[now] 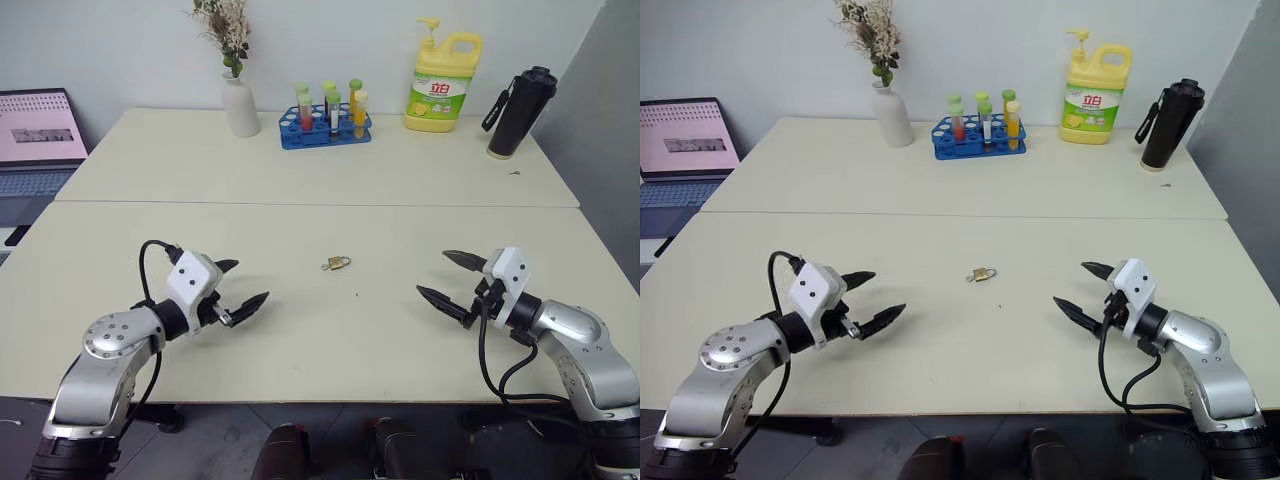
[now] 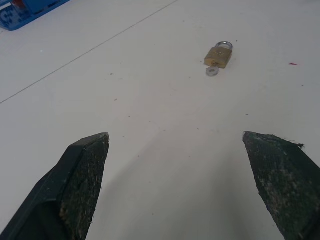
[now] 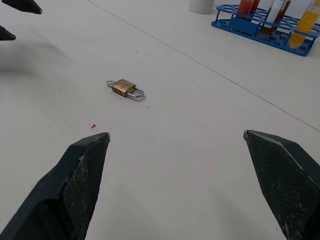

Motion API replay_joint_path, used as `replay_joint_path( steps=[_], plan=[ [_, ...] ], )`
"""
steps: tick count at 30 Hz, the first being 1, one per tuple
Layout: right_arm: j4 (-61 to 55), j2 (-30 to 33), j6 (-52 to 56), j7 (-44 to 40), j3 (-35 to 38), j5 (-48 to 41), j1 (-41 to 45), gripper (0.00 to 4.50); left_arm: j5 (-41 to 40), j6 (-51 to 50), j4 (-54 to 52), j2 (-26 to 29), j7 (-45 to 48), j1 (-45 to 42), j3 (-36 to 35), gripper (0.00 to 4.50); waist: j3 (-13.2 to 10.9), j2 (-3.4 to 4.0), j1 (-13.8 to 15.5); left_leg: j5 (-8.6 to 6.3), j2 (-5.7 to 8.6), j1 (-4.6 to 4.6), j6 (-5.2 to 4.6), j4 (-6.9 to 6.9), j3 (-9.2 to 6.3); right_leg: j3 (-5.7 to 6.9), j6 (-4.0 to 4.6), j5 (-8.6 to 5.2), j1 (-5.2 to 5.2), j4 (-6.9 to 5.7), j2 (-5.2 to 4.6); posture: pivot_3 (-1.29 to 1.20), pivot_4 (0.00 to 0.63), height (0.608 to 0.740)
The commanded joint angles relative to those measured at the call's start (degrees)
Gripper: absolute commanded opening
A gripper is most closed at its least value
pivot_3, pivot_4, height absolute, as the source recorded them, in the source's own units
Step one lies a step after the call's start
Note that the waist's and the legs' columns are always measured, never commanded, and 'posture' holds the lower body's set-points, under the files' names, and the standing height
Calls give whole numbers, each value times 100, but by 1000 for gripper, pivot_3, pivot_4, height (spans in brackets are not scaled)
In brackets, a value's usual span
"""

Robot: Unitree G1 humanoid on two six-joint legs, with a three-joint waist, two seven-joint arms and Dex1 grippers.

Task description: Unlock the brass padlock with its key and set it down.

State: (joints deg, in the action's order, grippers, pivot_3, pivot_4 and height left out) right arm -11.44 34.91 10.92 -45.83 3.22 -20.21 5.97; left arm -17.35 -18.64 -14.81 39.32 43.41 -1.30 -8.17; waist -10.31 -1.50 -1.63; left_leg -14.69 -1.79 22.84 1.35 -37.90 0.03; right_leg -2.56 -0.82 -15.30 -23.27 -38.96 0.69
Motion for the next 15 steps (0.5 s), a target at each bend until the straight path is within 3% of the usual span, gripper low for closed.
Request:
replay_joint_path(
  steps=[1,15],
  plan=[
    [-90,-17,-174,-64,45,13,-3,4500,-11,215,-106,-86,-153,-161,-177,4484,0,0,3,0,0,0,0,0,0,0,0,0,0,0,0,0,150,740],
    [-78,-102,-156,34,-101,304,120,4500,359,570,-3,-52,-143,-121,-39,4484,0,0,2,0,1,0,0,-1,0,0,0,0,0,-1,0,0,150,740]
  ],
)
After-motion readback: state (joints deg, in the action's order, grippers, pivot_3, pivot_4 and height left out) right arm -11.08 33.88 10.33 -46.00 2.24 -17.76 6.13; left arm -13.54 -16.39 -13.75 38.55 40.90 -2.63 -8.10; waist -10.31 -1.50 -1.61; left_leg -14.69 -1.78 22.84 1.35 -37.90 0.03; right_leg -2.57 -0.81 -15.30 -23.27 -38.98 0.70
